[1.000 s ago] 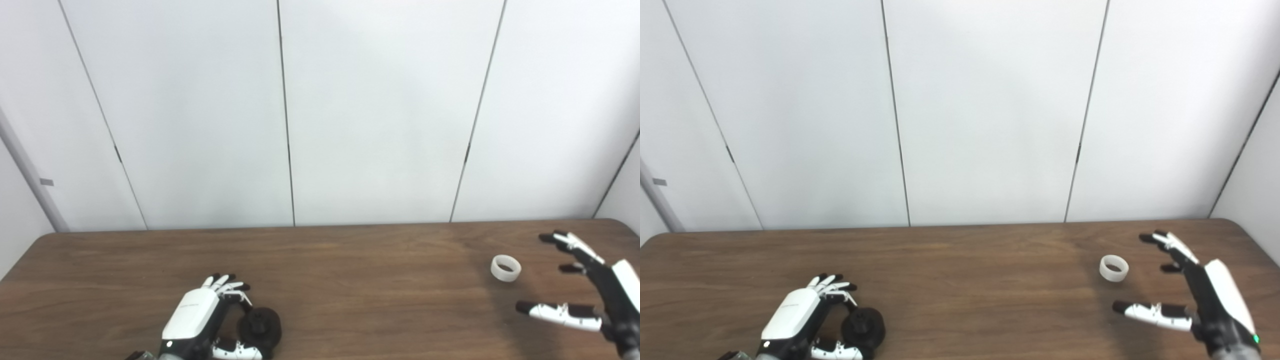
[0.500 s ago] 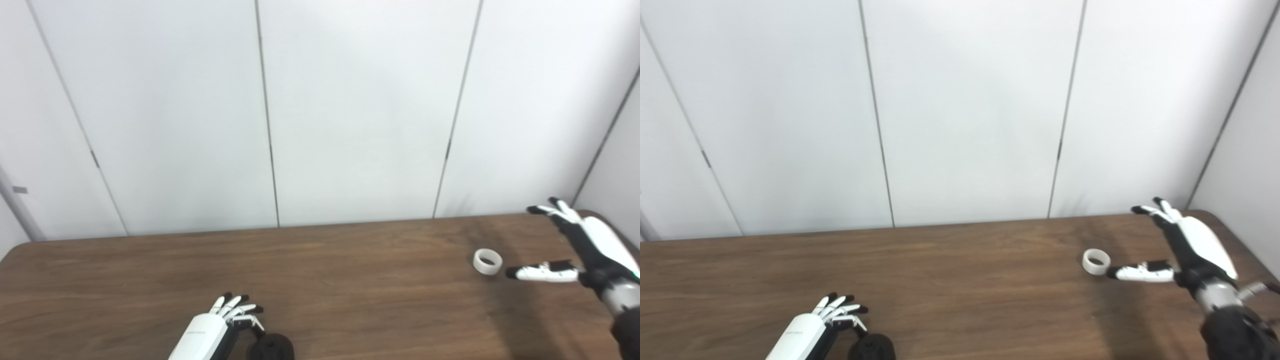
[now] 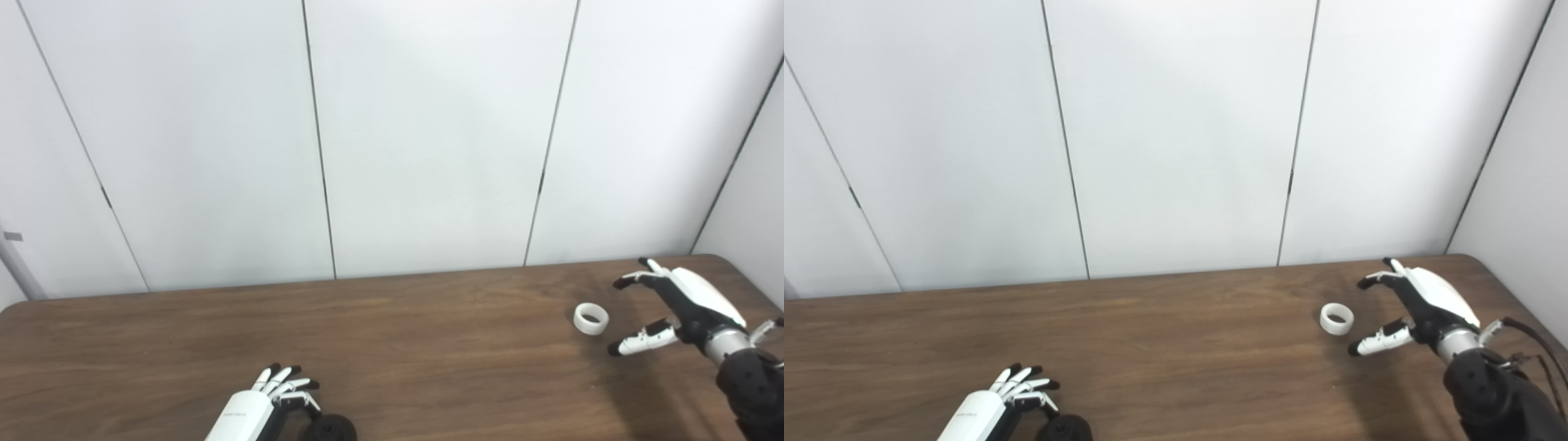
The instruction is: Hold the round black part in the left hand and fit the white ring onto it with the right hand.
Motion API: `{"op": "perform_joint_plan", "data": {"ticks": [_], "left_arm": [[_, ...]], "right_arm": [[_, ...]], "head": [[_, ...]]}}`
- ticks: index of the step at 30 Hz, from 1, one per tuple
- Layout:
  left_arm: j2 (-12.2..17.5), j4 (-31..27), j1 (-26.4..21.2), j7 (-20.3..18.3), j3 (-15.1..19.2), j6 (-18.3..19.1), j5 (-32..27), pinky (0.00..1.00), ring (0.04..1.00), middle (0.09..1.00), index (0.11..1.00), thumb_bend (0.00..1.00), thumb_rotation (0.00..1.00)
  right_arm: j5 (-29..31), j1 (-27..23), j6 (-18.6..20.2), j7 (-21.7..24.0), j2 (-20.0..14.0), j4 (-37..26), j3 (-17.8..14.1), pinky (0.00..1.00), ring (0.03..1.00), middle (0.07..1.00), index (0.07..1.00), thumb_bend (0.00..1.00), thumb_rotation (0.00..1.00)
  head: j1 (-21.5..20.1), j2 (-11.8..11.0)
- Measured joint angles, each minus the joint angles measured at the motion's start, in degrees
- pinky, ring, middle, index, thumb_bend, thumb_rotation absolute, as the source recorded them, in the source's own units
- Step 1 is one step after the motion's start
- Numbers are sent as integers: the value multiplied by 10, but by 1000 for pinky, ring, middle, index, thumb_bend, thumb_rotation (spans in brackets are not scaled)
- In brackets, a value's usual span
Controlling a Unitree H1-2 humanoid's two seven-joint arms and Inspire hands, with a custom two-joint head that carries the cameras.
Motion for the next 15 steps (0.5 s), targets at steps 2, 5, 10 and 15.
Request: {"op": "perform_joint_plan", "data": {"ticks": [2, 5, 10, 15], "left_arm": [[0, 0, 0, 0, 1, -1, 0, 1000, 928, 809, 480, 520, 44], [0, 0, 1, 0, 2, -4, 0, 1000, 929, 809, 480, 520, 44], [-1, 0, 2, 0, 2, -6, 1, 1000, 934, 813, 480, 520, 44], [-3, 0, 3, 0, 4, -7, 1, 1000, 931, 810, 480, 520, 45]], "right_arm": [[-1, -1, -1, 0, 0, 10, 6, 976, 1000, 1000, 755, 943, 227], [-5, -3, 0, 0, 1, 14, 17, 988, 1000, 1000, 759, 936, 253], [-8, -9, 0, -3, 15, 18, 30, 1000, 1000, 1000, 759, 931, 254], [-9, -11, -1, -10, 40, 41, 45, 1000, 1000, 1000, 761, 926, 263]], "head": [[-1, 2], [1, 3], [1, 3], [-1, 4]]}}
